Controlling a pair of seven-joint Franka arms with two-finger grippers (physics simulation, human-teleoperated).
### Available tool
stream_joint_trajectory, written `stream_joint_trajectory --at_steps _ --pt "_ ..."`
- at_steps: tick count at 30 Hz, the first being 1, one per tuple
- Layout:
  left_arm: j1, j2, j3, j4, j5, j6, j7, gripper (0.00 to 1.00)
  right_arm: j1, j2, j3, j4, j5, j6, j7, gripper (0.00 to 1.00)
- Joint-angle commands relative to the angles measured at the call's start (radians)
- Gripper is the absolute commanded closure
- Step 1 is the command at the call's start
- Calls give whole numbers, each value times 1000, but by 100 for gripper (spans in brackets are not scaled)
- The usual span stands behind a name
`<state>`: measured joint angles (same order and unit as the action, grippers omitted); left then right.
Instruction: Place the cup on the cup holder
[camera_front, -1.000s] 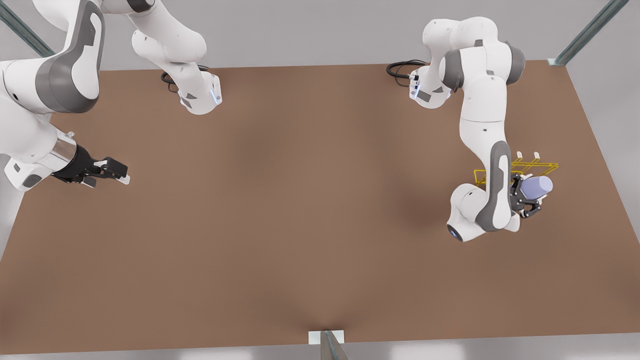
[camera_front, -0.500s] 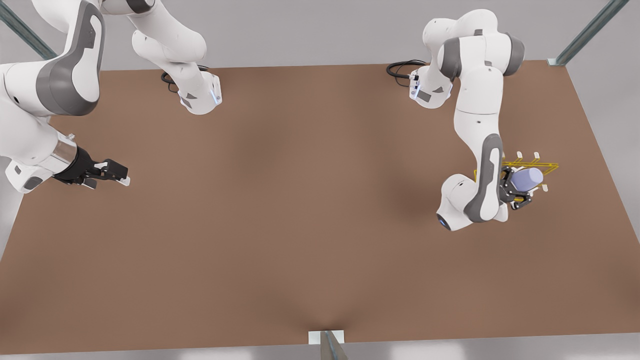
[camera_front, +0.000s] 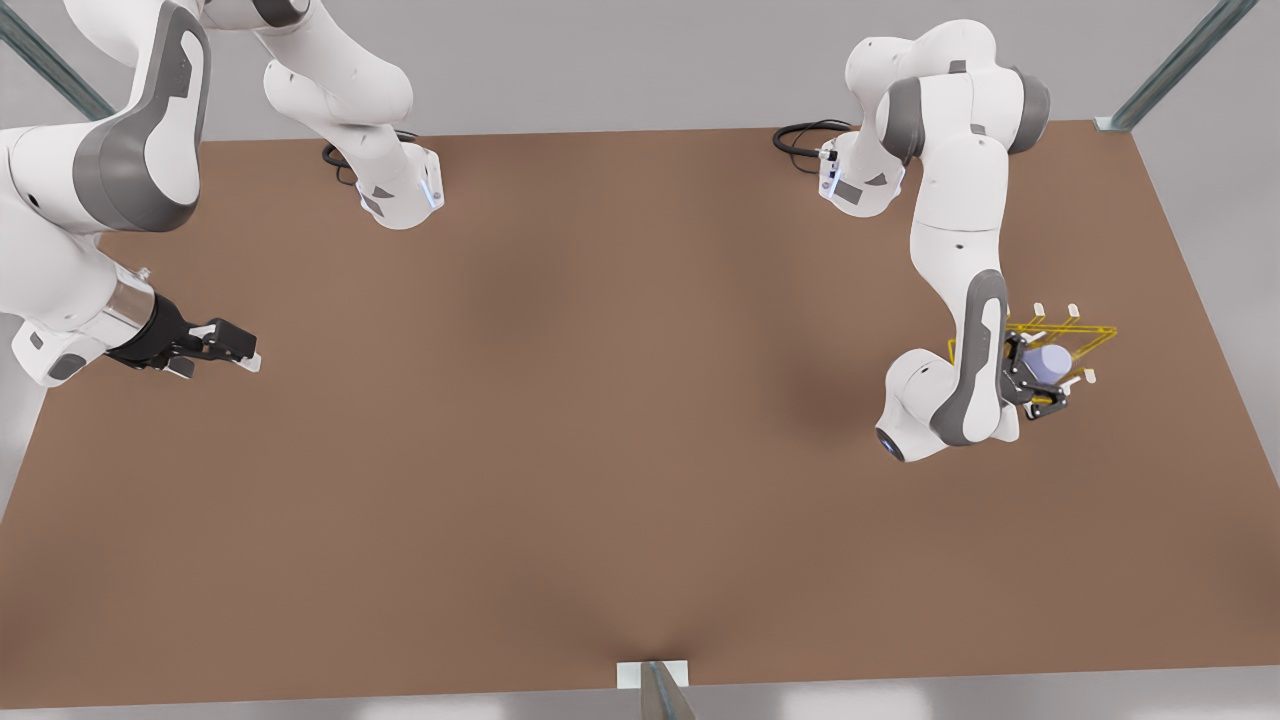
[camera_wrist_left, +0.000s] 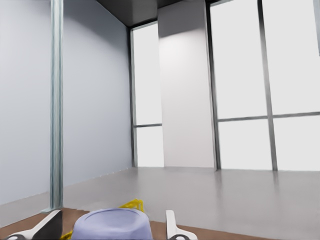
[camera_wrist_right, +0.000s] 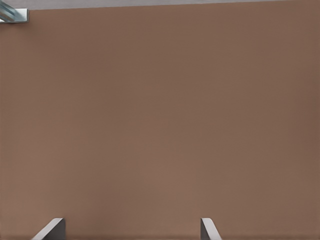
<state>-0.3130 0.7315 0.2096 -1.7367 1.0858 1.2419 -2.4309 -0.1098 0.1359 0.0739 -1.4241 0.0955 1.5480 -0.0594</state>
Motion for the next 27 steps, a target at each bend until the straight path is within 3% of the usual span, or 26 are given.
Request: stream_joint_trajectory --at_steps 1,5,7,9,10,14,15,17,18,19,20,27 --pt "0 0 1 0 2 -2 -56 0 -1 1 0 1 0 1 0 0" --pt "-38 -15 -3 5 -12 -33 -50 0 1 1 0 1 1 1 0 0" --pt "-38 -150 -107 54 -110 -30 44 0 -1 1 0 1 1 1 0 0" --pt "-51 -251 -208 221 -354 -55 286 0 -1 1 0 -4 1 0 0 0" --pt "-54 -274 -234 371 -570 -56 525 0 -1 1 0 -6 1 0 0 0" --pt "-2 -340 -294 485 -822 -38 1217 0 -1 2 -2 -3 1 0 0 0" --pt "71 -391 -291 483 -966 19 1587 0 -5 2 -2 -4 1 0 0 0" --pt "156 -406 -291 471 -1063 77 2284 0 -11 1 -2 -4 1 0 0 0" --pt "183 -417 -286 465 -1132 146 2393 0 -10 1 -2 -1 1 0 0 0" --pt "221 -423 -387 474 -1123 226 2336 0 -10 1 0 -1 1 0 0 0" --pt "246 -411 -398 468 -1178 340 2330 0 -10 1 0 -1 1 0 0 0" --pt "236 -391 -394 487 -1162 243 2330 0 -10 1 0 -1 1 -5 0 0"
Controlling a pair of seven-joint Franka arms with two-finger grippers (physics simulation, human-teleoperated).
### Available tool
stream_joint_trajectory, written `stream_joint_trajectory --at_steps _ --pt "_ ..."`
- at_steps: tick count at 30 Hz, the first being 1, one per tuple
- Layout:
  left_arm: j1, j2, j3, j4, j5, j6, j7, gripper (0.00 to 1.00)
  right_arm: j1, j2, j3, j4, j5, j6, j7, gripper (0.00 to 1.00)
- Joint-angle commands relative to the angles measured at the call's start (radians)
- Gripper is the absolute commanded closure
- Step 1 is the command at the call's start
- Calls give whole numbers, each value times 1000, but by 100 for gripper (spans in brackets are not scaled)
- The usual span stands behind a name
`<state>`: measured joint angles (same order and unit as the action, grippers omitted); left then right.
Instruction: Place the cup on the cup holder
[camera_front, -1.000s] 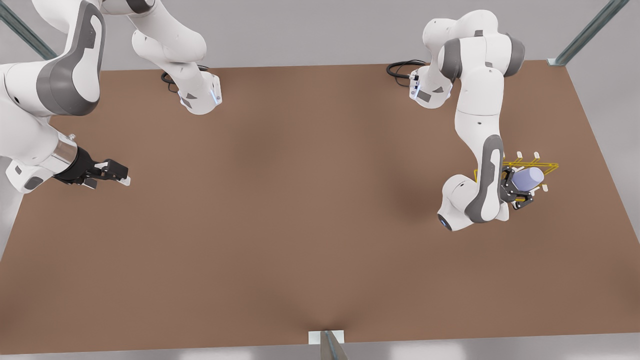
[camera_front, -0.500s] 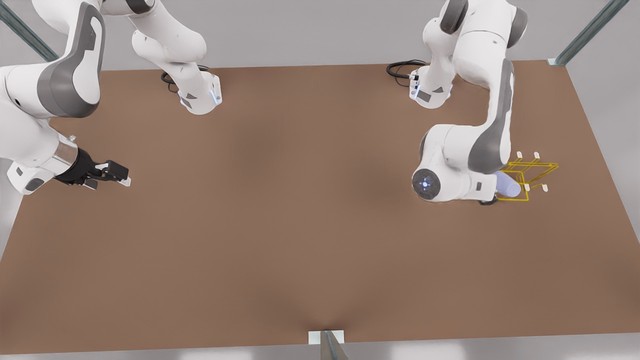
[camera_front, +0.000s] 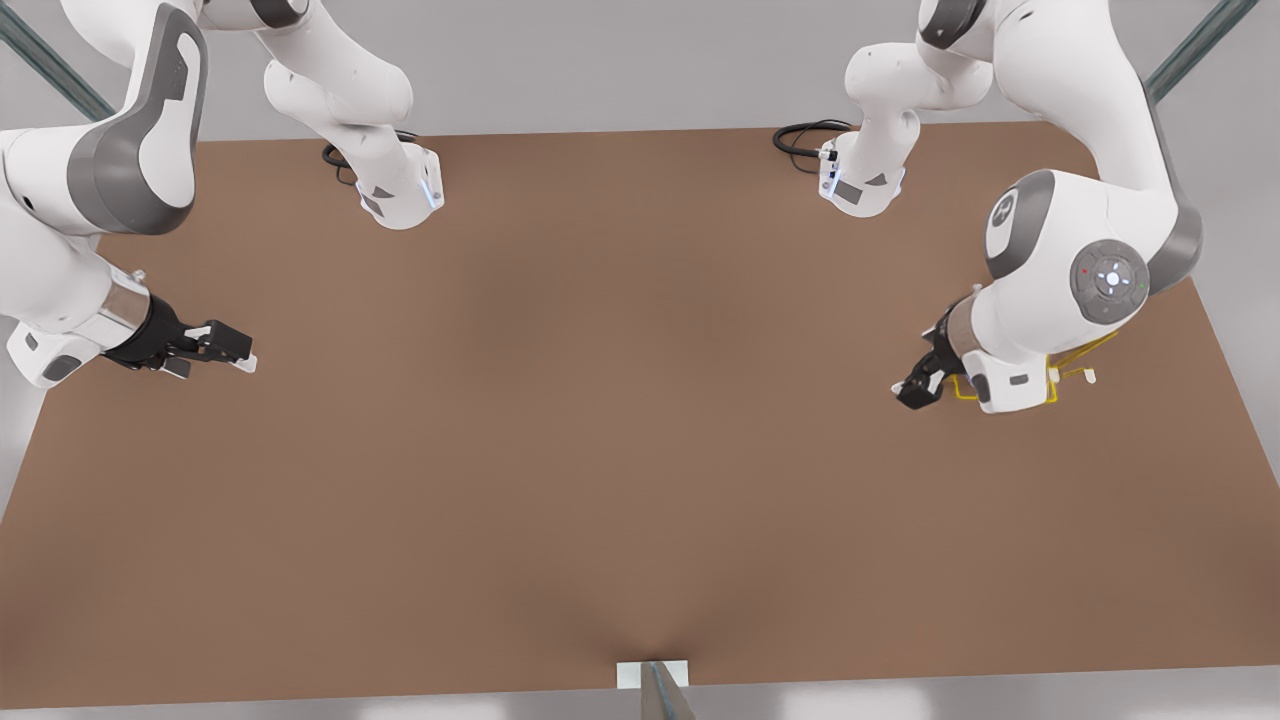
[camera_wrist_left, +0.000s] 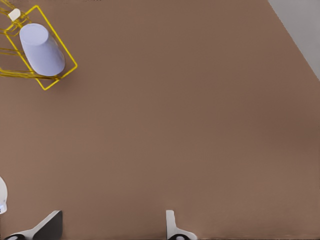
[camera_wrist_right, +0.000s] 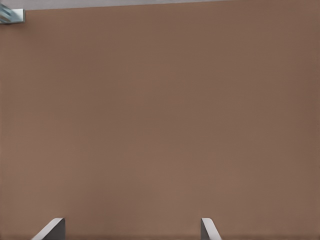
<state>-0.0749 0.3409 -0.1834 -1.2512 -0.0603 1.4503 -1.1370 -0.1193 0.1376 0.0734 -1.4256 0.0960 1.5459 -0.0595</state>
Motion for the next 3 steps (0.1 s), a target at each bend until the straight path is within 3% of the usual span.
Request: stream_joint_trajectory --at_steps 1,3 --pt "-3 -2 -1 1 -16 35 1036 0 0 -1 0 0 1 -3 0 0" --pt "-3 -2 -2 1 -18 19 1034 0 0 -1 0 0 1 -3 0 0"
